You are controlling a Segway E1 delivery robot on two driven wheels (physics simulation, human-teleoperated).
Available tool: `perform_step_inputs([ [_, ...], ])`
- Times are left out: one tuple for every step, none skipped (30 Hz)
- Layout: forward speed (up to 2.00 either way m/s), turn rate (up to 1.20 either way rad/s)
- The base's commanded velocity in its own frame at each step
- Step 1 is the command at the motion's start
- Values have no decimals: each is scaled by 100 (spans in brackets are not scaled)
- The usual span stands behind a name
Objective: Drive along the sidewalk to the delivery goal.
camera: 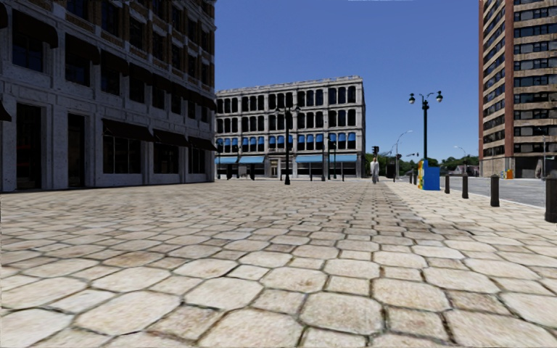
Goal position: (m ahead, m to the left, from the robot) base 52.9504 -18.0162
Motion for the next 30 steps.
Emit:
perform_step_inputs([
  [200,-37],
  [200,-37],
  [200,-37],
  [200,-37],
  [200,-38],
  [200,-40],
  [200,-41],
  [200,-41],
  [200,-41],
  [200,-41],
  [200,-41],
  [200,-41],
  [200,-41],
  [200,-41],
  [200,-40],
  [200,-33],
  [200,-33],
  [200,-5],
  [200,0],
  [200,0],
  [200,0],
  [200,0],
  [200,0],
  [200,0],
  [200,0],
  [200,0],
  [200,0],
  [200,0],
  [200,0],
  [200,0],
])
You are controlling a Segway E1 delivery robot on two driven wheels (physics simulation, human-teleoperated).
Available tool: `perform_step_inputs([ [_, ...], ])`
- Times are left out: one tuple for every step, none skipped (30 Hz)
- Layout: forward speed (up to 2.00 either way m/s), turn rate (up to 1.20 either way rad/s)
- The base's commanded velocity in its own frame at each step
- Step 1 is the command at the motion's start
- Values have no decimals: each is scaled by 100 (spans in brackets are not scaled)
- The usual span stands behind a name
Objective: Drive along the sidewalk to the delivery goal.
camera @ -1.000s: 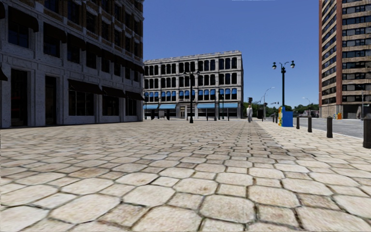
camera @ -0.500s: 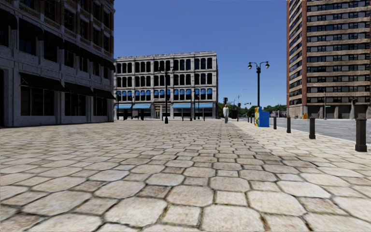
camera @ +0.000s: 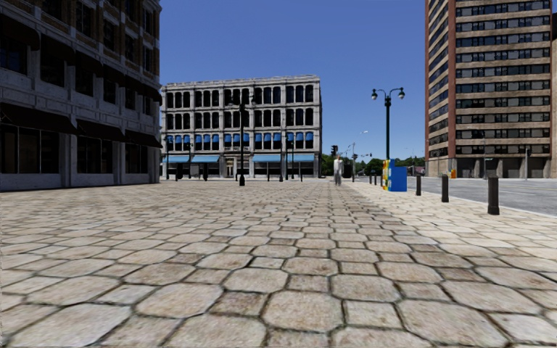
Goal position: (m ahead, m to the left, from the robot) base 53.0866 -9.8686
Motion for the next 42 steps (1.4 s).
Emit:
perform_step_inputs([
  [200,0],
  [200,0],
  [200,0],
  [200,0],
  [200,0],
  [200,0],
  [200,0],
  [200,0],
  [200,0],
  [200,0],
  [200,0],
  [200,0],
  [200,0],
  [200,0],
  [200,0],
  [200,0],
  [200,0],
  [200,0],
  [200,0],
  [200,0],
  [200,0],
  [200,0],
  [200,0],
  [200,0],
  [200,0],
  [200,0],
  [200,0],
  [200,0],
  [200,0],
  [200,0],
  [200,0],
  [200,0],
  [200,0],
  [200,0],
  [200,0],
  [200,0],
  [200,0],
  [200,0],
  [200,0],
  [200,0],
  [200,0],
  [200,0],
])
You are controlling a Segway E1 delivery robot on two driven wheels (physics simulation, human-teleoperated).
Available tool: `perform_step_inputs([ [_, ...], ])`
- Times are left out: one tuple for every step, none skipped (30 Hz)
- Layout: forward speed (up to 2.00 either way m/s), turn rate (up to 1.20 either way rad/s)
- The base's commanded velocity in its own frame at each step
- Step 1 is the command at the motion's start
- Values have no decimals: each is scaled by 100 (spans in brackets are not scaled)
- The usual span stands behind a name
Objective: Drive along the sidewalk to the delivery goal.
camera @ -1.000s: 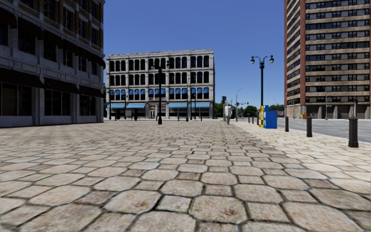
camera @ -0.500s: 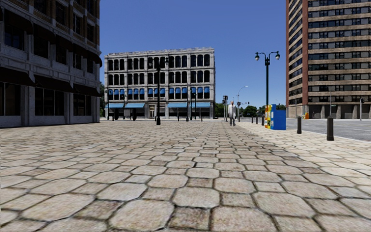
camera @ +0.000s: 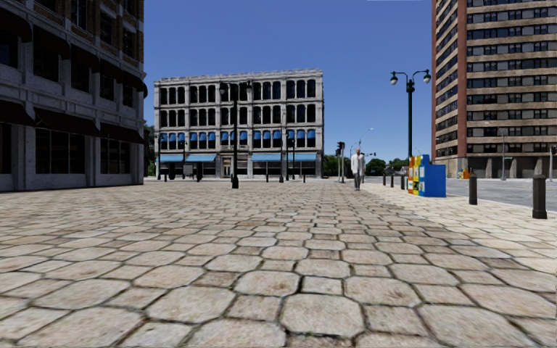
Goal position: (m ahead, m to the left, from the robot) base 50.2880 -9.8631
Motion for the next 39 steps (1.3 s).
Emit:
perform_step_inputs([
  [200,0],
  [200,0],
  [200,0],
  [200,0],
  [200,0],
  [200,0],
  [200,-2],
  [200,-2],
  [200,-2],
  [200,-2],
  [200,-2],
  [200,-2],
  [200,-2],
  [200,-2],
  [200,-2],
  [200,-2],
  [200,-2],
  [200,-2],
  [200,-2],
  [200,-6],
  [200,-13],
  [200,-13],
  [200,-16],
  [200,-17],
  [200,-18],
  [200,-18],
  [200,-18],
  [200,-19],
  [200,-24],
  [200,-28],
  [200,-28],
  [200,-29],
  [200,-30],
  [200,-30],
  [200,-30],
  [200,-30],
  [200,-30],
  [200,-30],
  [200,-30],
])
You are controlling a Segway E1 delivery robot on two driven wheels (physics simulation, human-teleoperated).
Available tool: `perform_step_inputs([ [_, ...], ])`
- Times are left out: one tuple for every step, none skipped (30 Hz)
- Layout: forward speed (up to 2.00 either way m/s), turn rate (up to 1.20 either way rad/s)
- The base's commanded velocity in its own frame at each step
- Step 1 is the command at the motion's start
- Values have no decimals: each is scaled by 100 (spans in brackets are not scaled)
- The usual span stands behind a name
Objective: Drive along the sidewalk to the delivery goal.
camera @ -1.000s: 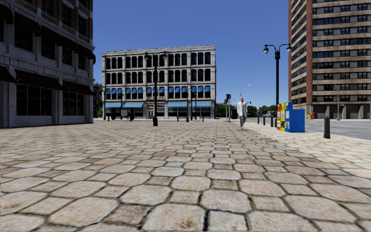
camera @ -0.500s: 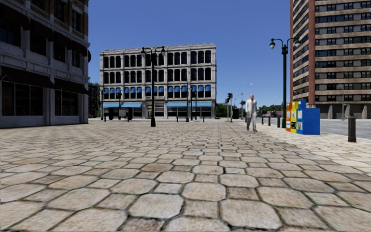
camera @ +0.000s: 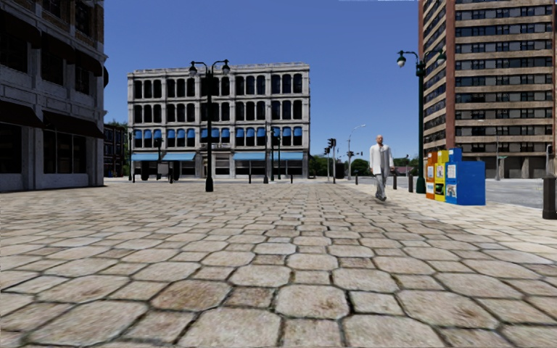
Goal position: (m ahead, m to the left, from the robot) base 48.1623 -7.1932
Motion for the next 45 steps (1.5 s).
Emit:
perform_step_inputs([
  [200,-30],
  [200,-30],
  [200,-30],
  [200,-30],
  [200,-30],
  [200,-30],
  [200,-30],
  [200,-30],
  [200,-30],
  [200,-30],
  [200,-30],
  [200,-30],
  [200,-30],
  [200,-30],
  [200,-28],
  [200,-20],
  [200,-20],
  [200,0],
  [200,0],
  [200,0],
  [200,0],
  [200,0],
  [200,0],
  [200,0],
  [200,0],
  [200,0],
  [200,0],
  [200,0],
  [200,0],
  [200,0],
  [200,0],
  [200,0],
  [200,0],
  [200,0],
  [200,0],
  [200,-9],
  [200,-12],
  [200,-12],
  [200,-13],
  [200,-14],
  [200,-16],
  [200,-16],
  [200,-16],
  [200,-16],
  [200,-16],
])
